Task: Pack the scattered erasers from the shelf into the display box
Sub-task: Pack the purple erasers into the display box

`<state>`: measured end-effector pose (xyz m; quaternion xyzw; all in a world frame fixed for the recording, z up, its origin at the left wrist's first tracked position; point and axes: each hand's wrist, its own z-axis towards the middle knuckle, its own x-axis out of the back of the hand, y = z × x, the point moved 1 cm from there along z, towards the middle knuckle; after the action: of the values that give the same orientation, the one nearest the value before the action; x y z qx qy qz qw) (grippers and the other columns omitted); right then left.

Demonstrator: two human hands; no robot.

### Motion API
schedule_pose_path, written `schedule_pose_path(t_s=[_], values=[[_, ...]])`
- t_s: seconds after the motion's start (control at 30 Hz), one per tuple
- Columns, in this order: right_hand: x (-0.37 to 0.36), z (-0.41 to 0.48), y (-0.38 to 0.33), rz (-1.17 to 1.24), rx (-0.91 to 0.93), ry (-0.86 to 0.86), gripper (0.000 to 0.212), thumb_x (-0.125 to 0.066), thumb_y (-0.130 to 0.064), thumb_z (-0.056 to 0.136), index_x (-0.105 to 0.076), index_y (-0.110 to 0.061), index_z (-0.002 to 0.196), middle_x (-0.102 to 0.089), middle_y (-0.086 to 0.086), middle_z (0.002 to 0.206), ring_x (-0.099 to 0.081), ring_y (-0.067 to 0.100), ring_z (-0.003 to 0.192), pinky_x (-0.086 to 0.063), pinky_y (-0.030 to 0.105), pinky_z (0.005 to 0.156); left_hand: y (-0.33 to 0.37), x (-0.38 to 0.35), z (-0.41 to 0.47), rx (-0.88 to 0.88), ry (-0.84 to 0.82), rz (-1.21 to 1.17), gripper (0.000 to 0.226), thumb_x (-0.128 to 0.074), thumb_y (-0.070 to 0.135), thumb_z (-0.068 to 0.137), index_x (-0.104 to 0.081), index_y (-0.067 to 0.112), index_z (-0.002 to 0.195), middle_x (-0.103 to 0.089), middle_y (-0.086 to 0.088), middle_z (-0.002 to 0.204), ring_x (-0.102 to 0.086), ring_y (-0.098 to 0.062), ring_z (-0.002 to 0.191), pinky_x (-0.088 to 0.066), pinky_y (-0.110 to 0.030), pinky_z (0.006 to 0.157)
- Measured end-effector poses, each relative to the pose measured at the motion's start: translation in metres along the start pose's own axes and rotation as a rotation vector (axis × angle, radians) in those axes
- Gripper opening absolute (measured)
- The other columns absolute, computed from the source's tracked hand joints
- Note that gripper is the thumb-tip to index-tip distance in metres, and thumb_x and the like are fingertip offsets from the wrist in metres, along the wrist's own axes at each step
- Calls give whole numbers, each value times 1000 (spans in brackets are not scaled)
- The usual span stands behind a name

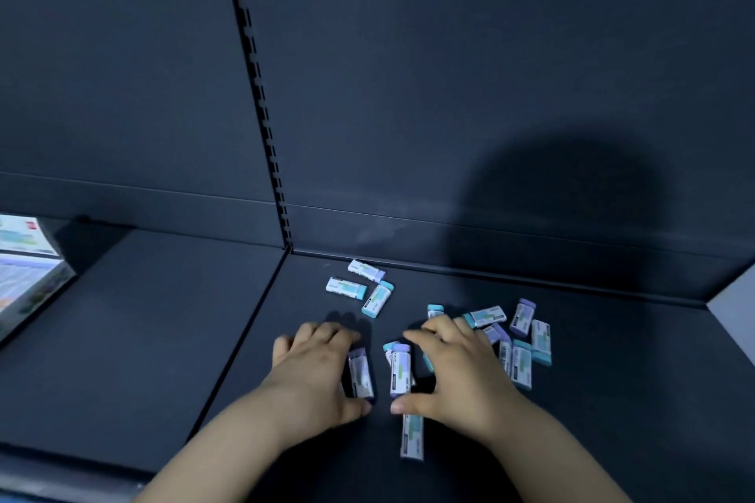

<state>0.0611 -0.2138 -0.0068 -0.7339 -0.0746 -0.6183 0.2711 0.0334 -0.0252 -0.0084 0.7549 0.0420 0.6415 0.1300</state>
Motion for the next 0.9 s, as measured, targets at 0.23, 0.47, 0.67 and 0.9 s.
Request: schedule_pose_path(t_s=[0.23,0.47,0.67,0.9], values=[[8,8,-10,-44,2,-79,86,-69,-59,68,-34,-29,141,-35,-9,135,-27,13,127,-22,31,107,11,0,12,30,-133,132,84,-63,56,76,-25,25,144,-29,4,143,-19,-18,136,-19,-34,107],[4,14,-11,-49,-28,-72,76,-71,-55,68,-43,-29,133,-41,-5,129,-33,16,124,-28,32,103,13,1,15,-28,-70,35,70,-68,47,74,-38,34,136,-36,7,134,-29,-14,128,-23,-31,100],[3,9,-8,6,-13,-38,74,-69,-51,72,-39,-30,136,-40,-7,131,-33,15,124,-27,31,104,22,1,12,-62,17,25,67,-65,48,74,-35,42,134,-37,14,133,-29,-12,125,-20,-29,94],[4,6,-8,74,77,48,63,-68,-46,73,-42,-35,129,-41,-12,126,-34,12,121,-28,28,102,22,9,1,-13,157,49,65,-61,55,76,-34,40,133,-39,20,133,-32,-7,124,-21,-27,94]])
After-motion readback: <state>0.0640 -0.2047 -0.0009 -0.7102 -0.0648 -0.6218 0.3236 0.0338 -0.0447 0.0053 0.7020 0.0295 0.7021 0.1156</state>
